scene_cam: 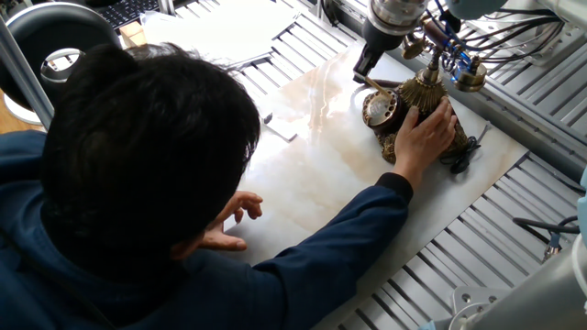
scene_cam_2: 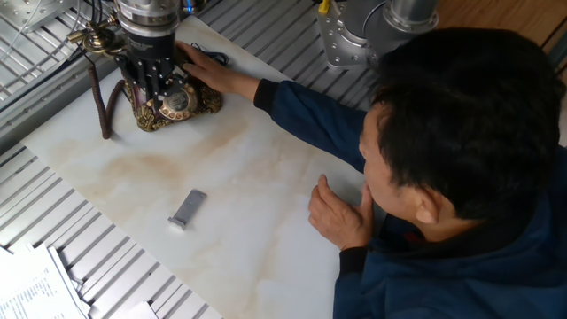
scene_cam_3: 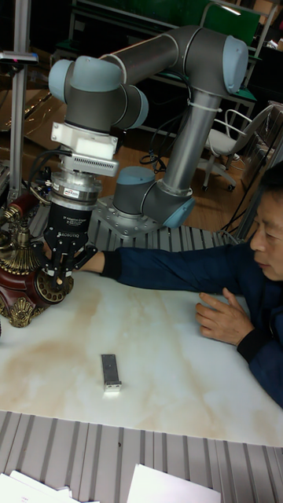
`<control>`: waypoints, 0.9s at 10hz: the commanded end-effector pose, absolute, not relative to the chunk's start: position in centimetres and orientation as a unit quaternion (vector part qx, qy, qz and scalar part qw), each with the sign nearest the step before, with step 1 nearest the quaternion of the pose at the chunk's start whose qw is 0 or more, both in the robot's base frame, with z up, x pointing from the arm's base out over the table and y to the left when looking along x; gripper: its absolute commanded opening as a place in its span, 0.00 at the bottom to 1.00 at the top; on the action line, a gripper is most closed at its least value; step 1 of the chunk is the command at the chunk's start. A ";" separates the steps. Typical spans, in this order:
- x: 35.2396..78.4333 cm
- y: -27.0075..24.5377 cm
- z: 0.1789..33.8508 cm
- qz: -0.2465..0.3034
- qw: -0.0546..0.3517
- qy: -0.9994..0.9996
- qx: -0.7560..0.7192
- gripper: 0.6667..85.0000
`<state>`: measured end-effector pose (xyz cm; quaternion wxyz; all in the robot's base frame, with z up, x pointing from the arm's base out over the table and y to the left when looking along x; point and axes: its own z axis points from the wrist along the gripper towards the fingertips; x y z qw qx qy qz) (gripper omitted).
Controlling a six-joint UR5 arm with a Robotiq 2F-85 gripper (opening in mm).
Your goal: Dial a number on an old rotary phone
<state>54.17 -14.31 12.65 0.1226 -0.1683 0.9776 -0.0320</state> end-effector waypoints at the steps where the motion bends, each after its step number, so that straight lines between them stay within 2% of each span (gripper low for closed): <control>1: 54.4 -14.2 12.8 -0.029 0.126 0.978 -0.165 0.02; 9: 54.8 -13.8 12.8 -0.032 0.125 0.978 -0.162 0.02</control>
